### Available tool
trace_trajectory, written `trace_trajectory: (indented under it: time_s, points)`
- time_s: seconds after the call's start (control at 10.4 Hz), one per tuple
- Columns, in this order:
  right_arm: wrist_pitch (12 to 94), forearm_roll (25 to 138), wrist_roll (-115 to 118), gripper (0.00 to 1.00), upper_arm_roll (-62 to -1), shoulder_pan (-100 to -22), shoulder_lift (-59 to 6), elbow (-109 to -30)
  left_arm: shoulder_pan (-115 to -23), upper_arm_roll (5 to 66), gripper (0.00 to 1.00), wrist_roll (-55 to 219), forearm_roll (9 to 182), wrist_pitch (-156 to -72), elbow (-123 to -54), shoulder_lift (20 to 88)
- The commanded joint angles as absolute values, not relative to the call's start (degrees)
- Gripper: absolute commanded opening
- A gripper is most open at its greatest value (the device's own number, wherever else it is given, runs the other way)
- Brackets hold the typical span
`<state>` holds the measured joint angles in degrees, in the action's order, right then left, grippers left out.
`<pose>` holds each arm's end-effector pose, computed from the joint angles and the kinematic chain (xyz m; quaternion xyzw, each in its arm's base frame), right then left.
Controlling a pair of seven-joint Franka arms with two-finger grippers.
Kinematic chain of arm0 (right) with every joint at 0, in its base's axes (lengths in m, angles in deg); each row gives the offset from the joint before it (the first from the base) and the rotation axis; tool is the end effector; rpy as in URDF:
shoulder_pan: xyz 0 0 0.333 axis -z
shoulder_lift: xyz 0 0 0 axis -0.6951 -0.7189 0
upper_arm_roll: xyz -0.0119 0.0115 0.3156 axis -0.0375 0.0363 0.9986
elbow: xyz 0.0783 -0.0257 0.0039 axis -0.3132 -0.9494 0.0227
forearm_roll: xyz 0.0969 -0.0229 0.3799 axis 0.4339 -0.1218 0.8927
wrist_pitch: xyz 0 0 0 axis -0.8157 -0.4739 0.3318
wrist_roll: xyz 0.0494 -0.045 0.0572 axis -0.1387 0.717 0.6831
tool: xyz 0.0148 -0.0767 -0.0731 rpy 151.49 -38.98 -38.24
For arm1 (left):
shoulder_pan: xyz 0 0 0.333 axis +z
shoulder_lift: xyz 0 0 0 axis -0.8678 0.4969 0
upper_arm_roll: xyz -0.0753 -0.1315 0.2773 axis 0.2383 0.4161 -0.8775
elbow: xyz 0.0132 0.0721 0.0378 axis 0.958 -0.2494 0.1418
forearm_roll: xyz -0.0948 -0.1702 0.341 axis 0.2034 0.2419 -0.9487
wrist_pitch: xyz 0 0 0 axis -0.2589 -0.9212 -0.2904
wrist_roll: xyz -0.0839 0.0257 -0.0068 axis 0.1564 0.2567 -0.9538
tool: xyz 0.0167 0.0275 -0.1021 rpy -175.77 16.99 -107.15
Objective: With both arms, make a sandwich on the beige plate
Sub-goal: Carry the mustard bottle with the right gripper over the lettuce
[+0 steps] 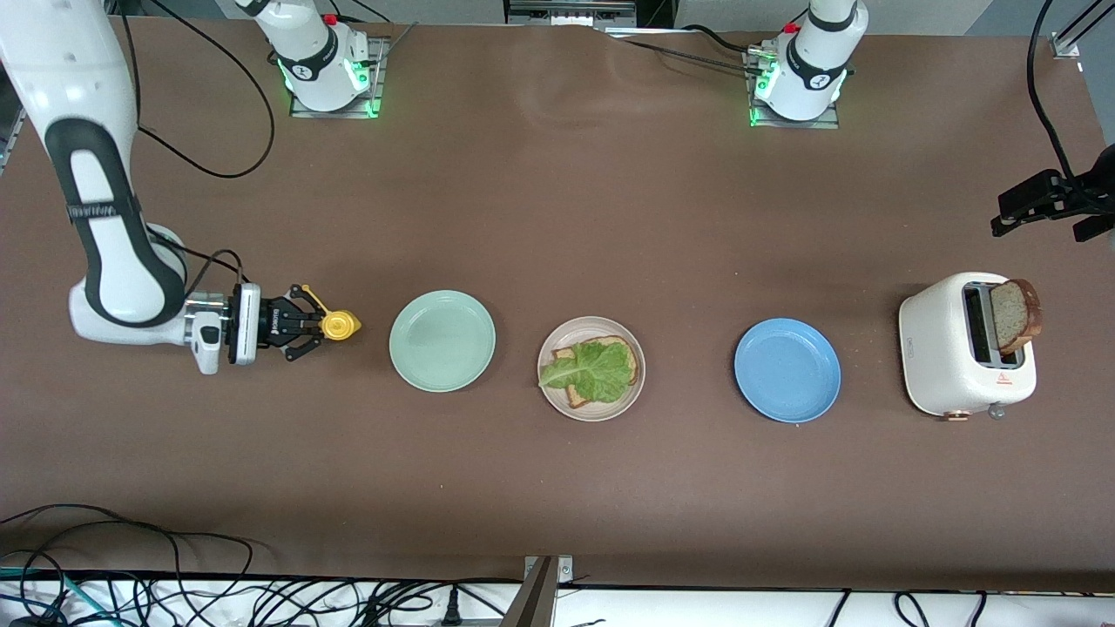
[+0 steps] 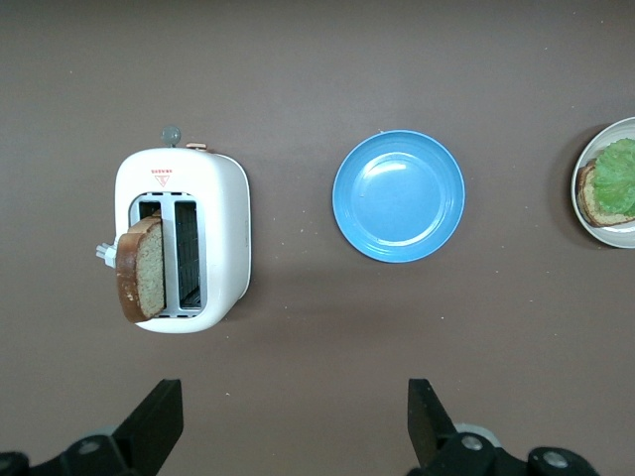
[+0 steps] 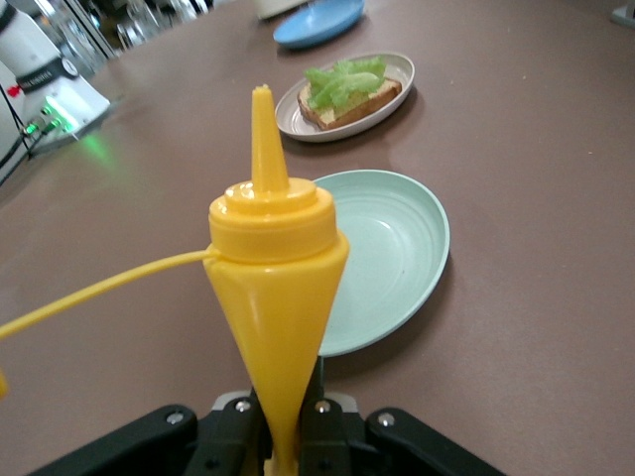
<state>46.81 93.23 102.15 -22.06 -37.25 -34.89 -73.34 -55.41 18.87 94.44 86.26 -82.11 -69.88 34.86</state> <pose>0.6212 0.0186 0.2319 -0.7220 -0.5512 -0.1799 0.3775 0.5784 0.0333 0.6301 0.9996 -0.0233 -0.0185 0.0001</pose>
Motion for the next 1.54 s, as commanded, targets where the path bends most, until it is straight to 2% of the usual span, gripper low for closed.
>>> trace_trajectory:
  time_s: [0.0,0.1,0.48,0.77,0.97,1.16,1.26,1.45]
  points:
    - [49.6,73.6,80.9,0.00,-20.5,-43.1,-33.3,-67.4,-54.7,19.3,1.00,95.6,87.0,-81.8,-69.3,35.0]
    - [49.1,65.5,70.4,0.00,-19.9,-46.1,-33.7,-64.8,-54.7,19.2,1.00,95.6,87.0,-81.8,-69.3,35.0]
    - [48.9,57.8,56.9,0.00,-20.3,-55.9,-34.6,-59.9,-54.7,19.3,1.00,95.6,87.0,-81.8,-69.3,35.0]
    - [42.9,36.9,56.0,0.00,-21.6,-68.2,-40.8,-47.1,-54.7,19.2,1.00,95.6,87.0,-81.8,-69.3,35.0]
    - [40.7,36.8,49.9,0.00,-22.8,-72.0,-46.7,-37.0,-54.7,19.2,1.00,95.6,87.0,-81.8,-69.3,35.0]
    - [41.1,36.3,46.1,0.00,-28.0,-77.5,-56.4,-24.3,-54.6,19.2,1.00,95.6,87.0,-81.8,-69.4,35.0]
    - [41.2,36.4,46.1,0.00,-32.1,-80.3,-59.5,-22.2,-54.5,19.2,1.00,95.6,87.0,-81.8,-69.3,35.0]
    - [44.6,33.7,45.9,0.00,-35.8,-83.8,-60.8,-21.7,-54.5,19.2,1.00,95.6,87.1,-81.8,-69.3,35.1]
